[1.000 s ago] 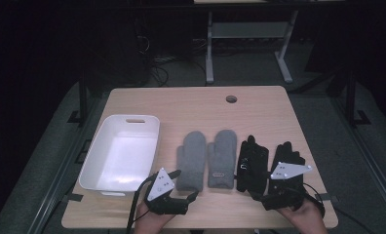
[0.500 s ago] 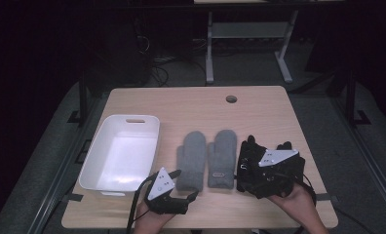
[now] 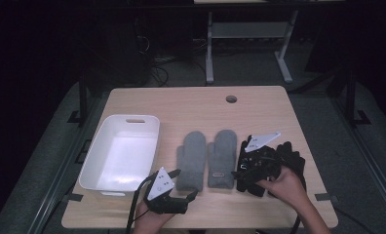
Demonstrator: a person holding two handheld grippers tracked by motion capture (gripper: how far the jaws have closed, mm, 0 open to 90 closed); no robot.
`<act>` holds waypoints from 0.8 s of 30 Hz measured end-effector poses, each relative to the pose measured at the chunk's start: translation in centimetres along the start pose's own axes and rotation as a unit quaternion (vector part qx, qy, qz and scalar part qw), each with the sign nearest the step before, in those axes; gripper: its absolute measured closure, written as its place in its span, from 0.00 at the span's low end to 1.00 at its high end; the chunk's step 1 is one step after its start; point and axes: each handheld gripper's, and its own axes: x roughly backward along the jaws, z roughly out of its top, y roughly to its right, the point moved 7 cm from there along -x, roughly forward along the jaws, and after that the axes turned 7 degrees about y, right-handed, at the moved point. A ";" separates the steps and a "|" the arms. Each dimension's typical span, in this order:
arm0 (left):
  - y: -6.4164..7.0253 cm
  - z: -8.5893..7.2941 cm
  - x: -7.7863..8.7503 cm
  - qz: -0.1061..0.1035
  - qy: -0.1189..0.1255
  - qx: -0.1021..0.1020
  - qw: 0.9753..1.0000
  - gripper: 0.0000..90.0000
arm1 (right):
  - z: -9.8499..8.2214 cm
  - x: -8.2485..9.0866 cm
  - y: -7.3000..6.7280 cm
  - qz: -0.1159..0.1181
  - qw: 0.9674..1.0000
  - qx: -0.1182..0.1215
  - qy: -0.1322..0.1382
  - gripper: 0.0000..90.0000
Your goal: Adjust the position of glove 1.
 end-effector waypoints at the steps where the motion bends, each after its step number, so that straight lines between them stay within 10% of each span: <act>1: 0.0 0.0 0.0 0.000 0.001 0.001 1.000 0.18 | 0.3 -0.3 0.1 0.000 1.000 0.007 -0.005 0.19; 24: 0.0 0.0 0.0 -0.001 0.000 -0.002 1.000 0.18 | 1.6 -7.6 3.0 0.011 0.990 0.080 -0.115 0.35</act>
